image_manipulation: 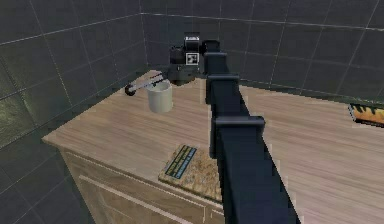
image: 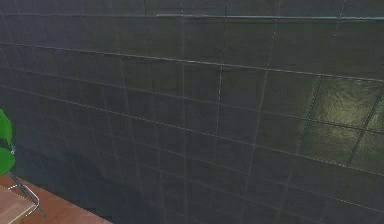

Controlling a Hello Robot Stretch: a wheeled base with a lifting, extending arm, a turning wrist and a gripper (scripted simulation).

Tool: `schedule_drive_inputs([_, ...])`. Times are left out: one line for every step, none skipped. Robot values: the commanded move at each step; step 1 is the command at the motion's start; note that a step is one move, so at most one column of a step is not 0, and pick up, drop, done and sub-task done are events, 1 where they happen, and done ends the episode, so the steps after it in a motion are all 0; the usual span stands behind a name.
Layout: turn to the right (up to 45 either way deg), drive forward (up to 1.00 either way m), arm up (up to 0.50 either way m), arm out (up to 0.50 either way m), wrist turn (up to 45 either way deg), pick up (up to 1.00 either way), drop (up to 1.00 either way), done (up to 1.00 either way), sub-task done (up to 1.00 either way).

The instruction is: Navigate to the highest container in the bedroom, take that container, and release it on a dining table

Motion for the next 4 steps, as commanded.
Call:
schedule_drive_inputs([0.0,0.0,0.0,0.0,21.0,0.0,0.0,0.0,0.0])
schedule_drive_inputs([0.0,0.0,0.0,0.0,0.0,1.0,0.0,0.0,0.0])
schedule_drive_inputs([0.0,0.0,0.0,0.0,-45.0,0.0,0.0,0.0,0.0])
schedule_drive_inputs([0.0,0.0,0.0,0.0,-45.0,0.0,0.0,0.0,0.0])
